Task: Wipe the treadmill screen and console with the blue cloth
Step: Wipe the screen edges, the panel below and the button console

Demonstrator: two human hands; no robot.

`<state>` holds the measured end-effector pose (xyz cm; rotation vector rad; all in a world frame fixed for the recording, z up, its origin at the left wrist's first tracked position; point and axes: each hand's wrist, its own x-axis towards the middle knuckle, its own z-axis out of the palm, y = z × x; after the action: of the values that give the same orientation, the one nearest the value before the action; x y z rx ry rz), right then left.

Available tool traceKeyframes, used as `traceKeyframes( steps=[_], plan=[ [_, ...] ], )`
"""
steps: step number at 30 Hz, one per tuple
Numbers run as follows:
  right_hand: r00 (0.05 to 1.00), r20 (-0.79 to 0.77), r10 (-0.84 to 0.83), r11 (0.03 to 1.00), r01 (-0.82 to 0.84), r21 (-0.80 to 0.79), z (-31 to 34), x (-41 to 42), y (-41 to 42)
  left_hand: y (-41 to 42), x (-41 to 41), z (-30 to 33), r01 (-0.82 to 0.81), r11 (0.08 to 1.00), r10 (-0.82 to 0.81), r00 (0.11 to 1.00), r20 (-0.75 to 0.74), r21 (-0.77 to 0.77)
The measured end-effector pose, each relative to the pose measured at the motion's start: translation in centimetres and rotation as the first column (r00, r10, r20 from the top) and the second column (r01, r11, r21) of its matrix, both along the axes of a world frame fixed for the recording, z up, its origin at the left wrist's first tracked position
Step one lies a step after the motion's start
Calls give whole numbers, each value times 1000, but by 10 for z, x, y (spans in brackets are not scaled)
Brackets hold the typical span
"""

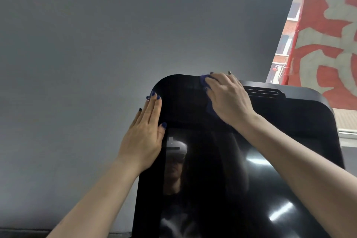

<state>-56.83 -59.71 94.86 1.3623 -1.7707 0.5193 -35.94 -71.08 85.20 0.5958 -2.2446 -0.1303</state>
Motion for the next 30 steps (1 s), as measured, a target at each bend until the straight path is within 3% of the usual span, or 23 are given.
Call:
traceKeyframes(
  steps=[4, 8, 11, 15, 18, 20, 24, 26, 30],
  plan=[
    [990, 63, -122, 992, 120, 46, 13, 30, -39, -3, 0, -4, 12, 1000, -12, 999, -29, -9],
    [998, -45, 37, 997, -34, 68, -4, 25, -19, -3, -2, -8, 26, 1000, -27, 998, -58, -14],
    [992, -120, 36, 998, -29, 57, -2, 13, -8, -4, -3, -11, 44, 999, -44, 995, -86, 2],
    [998, 37, -41, 998, 43, -53, 2, 39, -55, -5, -2, -14, 55, 998, -55, 993, -104, -3],
    [989, -61, 132, 991, -130, 36, -5, 39, -48, -4, -2, -15, 62, 998, -61, 992, -111, 8],
    [981, -96, 168, 981, -157, 110, 2, 25, -32, -3, -1, -16, 58, 998, -56, 992, -109, 11],
    [994, 103, 37, 999, -38, 8, 16, 26, -47, 0, 1, -21, 66, 997, -62, 991, -122, 26],
    [998, 64, 20, 1000, -19, -18, 6, 38, -55, 3, 1, -25, 75, 996, -68, 988, -140, 41],
    [979, -70, 193, 969, -179, 169, 6, 25, -32, 11, 4, -33, 69, 996, -59, 982, -182, 49]
  ],
)
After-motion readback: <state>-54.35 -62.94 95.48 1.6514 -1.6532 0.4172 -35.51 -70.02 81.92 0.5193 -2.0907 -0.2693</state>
